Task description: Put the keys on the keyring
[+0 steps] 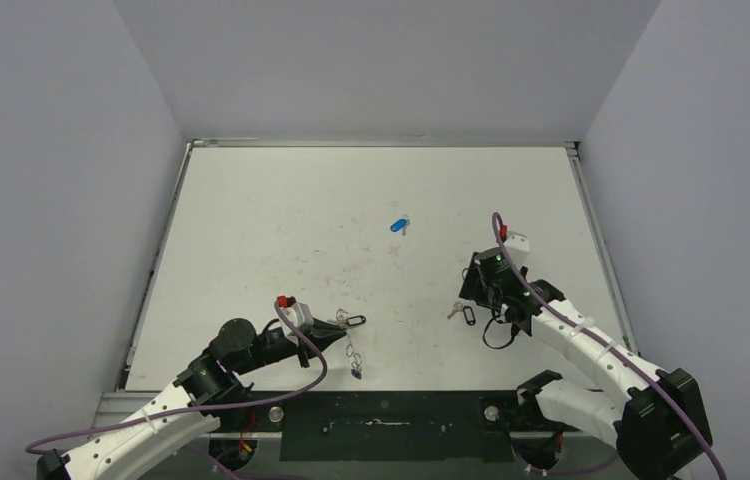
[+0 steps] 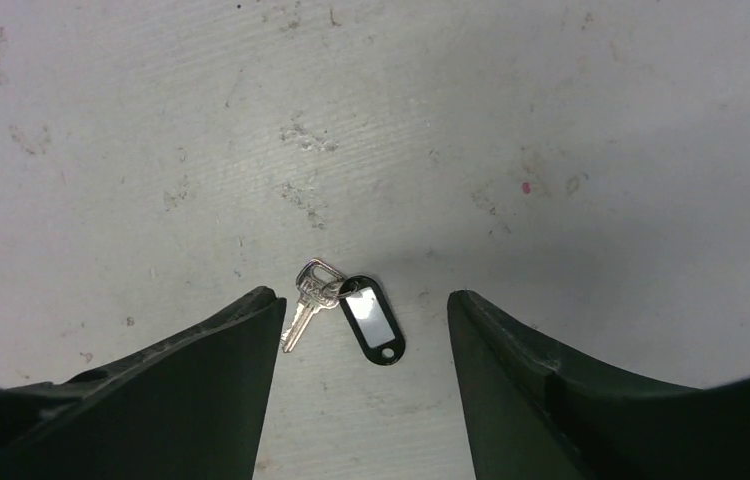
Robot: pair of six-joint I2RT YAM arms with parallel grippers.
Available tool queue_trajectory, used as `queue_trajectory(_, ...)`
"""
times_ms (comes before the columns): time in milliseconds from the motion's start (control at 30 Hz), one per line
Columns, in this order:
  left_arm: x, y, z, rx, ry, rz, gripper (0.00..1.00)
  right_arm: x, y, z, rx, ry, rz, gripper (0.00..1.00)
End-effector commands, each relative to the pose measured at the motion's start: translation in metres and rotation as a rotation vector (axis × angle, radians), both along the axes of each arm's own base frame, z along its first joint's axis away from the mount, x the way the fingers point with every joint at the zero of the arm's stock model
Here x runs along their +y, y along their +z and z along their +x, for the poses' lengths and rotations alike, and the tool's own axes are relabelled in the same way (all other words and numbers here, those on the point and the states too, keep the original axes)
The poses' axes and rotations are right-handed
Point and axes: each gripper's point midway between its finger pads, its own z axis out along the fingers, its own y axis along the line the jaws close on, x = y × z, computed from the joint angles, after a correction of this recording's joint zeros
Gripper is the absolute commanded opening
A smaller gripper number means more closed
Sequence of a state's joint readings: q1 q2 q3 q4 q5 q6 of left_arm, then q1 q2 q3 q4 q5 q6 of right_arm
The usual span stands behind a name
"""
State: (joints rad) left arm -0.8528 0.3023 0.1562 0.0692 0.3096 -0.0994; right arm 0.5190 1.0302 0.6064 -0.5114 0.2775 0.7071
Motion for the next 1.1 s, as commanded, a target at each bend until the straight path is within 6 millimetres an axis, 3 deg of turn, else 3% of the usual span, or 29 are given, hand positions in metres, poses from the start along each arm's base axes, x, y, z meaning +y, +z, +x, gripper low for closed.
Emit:
queue_trajectory(0, -0.003, 0.034, 0.005, -0.061, 0.013, -0.087, 0.00, 0.014, -0.007, 0.005, 0.052, -0.027, 0.136, 0.59)
queue_trajectory(233, -0.004, 0.034, 0.004, -0.060, 0.008, -0.090, 0.00, 0.030, -0.022, 0.007, 0.122, -0.036, 0.229, 0.57)
queue_trajectory(467, -0.004, 0.033, 0.004, -0.068, 0.008, -0.093, 0.00, 0.028, -0.040, 0.008, 0.157, -0.087, 0.263, 0.49)
queue_trajectory(767, -0.004, 0.032, 0.003, -0.073, -0.003, -0.091, 0.00, 0.023, -0.056, 0.008, 0.184, -0.108, 0.251, 0.48)
queue_trajectory(967, -0.004, 0.031, 0.002, -0.072, -0.005, -0.090, 0.00, 0.023, -0.060, 0.010, 0.194, -0.105, 0.244, 0.34)
queue_trajectory(1067, -0.003, 0.032, 0.002, -0.074, -0.005, -0.090, 0.00, 0.023, -0.059, 0.011, 0.193, -0.097, 0.239, 0.22)
